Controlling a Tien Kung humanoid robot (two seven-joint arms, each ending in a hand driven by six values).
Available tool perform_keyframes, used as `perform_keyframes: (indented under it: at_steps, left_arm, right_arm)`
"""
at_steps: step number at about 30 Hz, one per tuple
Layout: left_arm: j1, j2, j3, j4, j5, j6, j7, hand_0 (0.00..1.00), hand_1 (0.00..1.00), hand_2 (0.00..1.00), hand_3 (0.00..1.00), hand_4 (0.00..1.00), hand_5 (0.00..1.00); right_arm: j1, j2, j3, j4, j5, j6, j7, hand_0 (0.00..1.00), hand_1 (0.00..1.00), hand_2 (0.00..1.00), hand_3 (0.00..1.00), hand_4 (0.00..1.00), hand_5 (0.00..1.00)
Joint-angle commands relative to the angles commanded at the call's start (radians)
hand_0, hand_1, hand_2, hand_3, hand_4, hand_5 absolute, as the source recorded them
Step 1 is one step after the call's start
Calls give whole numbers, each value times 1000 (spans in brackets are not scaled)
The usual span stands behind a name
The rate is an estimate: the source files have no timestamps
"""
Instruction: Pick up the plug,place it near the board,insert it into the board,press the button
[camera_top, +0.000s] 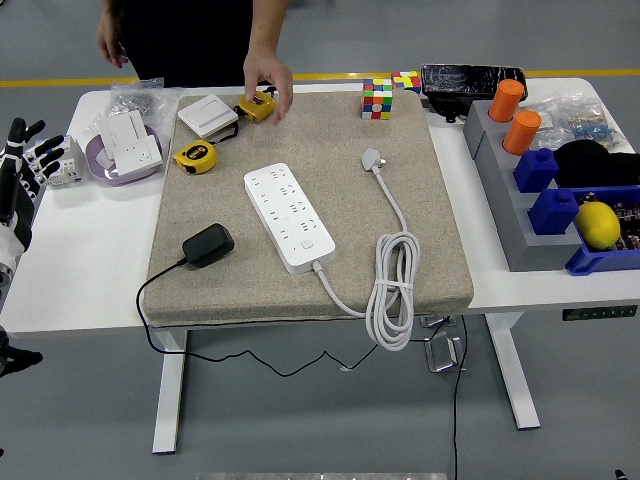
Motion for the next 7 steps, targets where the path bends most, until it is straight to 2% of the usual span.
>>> perform_keyframes:
  at_steps: [7]
  left_arm:
    - [2,-3,-12,2,13,-4,-3,819,832,798,803,998,998]
  right_arm:
    - [3,0,-3,-2,7,0,2,959,898,841,854,998,998]
